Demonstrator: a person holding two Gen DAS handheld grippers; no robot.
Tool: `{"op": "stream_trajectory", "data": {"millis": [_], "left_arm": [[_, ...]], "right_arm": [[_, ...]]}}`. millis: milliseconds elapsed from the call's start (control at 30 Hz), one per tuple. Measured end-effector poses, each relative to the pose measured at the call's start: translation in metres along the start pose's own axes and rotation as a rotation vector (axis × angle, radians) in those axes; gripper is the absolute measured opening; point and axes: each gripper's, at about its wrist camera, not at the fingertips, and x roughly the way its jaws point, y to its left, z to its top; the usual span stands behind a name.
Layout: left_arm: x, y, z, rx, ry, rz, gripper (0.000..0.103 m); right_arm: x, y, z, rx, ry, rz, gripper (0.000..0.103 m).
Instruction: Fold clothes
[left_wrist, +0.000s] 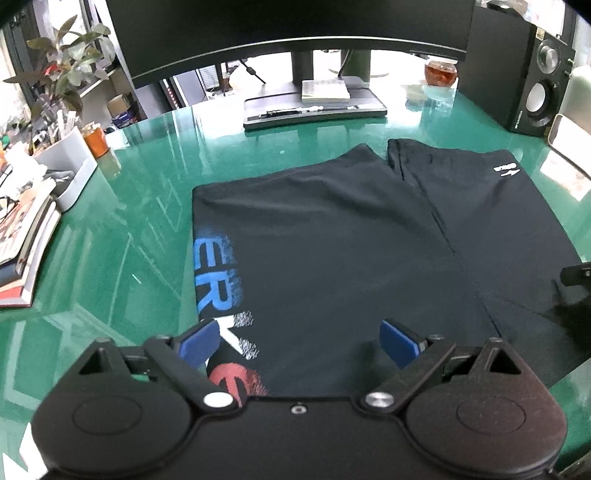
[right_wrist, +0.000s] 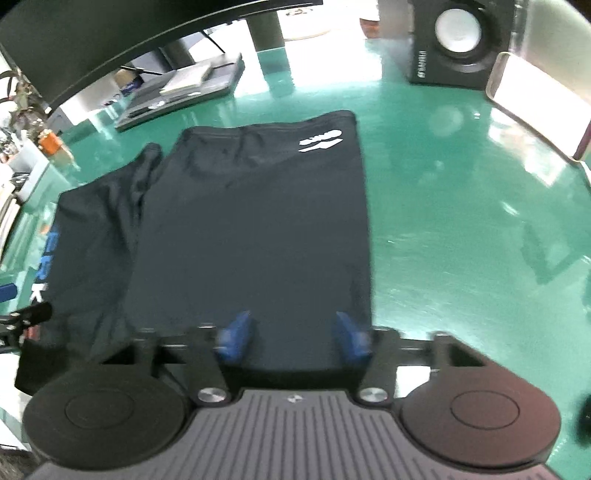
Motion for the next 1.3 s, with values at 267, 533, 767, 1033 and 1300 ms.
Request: {"op": "stream_trajectory", "data": {"millis": [267,533,767,1033,1300], "left_arm": [[-0.002,-0.006,-0.001,0.005,0.002,-0.01,0.093],[0.006,-0.009,-0.005,0.002,0.036,-0.01,0.093],[0.008,-0.009,-0.006,0.001,0.046,-0.006,0.093],[0.011,-0.009,-0.006,0.004,0.052,-0.002,0.093],[0.011,-0.006,-0.006,0.002,0.05,0.014,0.093]], "right_arm": [[0.005,0.024,-0.002,-0.114,0.013,0.004,0.049],[0.008,0.037,-0.004,-0.196,0.025,-0.008,0.063],[0.01,0.04,-0.004,-0.207,0.025,-0.003,0.069],[0.011,0.039,-0.004,-0.192,0.024,0.003,0.073],[0.001,0.028,-0.001,-0.124,-0.021,-0.031,0.072]]}}
